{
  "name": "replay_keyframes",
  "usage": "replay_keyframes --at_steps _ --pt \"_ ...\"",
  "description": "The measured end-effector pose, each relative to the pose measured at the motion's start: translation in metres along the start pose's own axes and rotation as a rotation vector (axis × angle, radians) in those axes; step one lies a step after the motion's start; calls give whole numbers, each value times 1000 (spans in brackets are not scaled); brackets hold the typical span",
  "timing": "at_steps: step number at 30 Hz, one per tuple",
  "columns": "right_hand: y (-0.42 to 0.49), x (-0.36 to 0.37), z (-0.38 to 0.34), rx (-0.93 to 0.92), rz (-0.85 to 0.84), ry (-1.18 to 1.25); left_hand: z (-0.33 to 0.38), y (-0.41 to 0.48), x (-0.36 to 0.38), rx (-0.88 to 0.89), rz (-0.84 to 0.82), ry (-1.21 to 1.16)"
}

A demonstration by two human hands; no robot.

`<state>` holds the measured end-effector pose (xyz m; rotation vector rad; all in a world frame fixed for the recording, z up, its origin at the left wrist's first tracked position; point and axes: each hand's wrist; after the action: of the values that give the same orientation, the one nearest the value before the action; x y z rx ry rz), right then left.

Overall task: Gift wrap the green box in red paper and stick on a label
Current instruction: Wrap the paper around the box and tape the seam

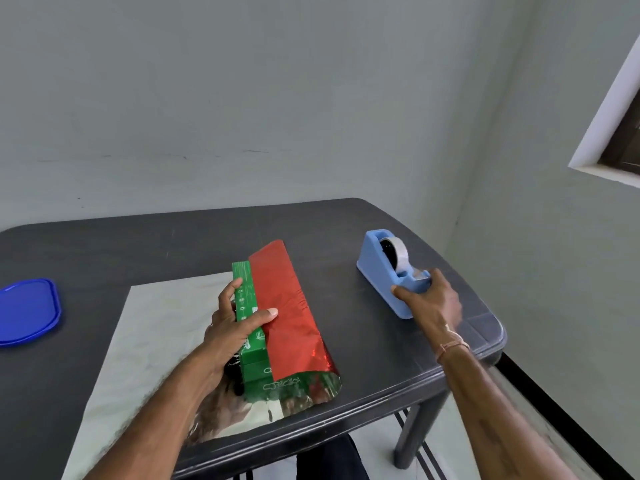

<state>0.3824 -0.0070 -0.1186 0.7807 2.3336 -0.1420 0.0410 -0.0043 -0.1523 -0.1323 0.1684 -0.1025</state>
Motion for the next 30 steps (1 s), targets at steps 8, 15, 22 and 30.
replay_keyframes --at_steps 8,15,22,30 --pt "-23 33 -35 -81 -173 -4 3 -4 1 -17 13 1" --pt "-12 17 -47 79 -446 255 1 -3 0 -16 24 38" --pt "1 -5 -75 271 -613 338 2 -5 0 -11 24 54" --pt "2 -3 -78 384 -613 432 6 -7 0 -17 27 81"
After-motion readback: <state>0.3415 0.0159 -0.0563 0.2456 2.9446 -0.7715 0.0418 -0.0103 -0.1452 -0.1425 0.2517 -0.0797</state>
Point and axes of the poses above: each hand's wrist, its own y-axis towards the middle knuckle, its own x-axis out of the palm, z = x × y, and after that the axes turned 5 degrees about -z, right-handed
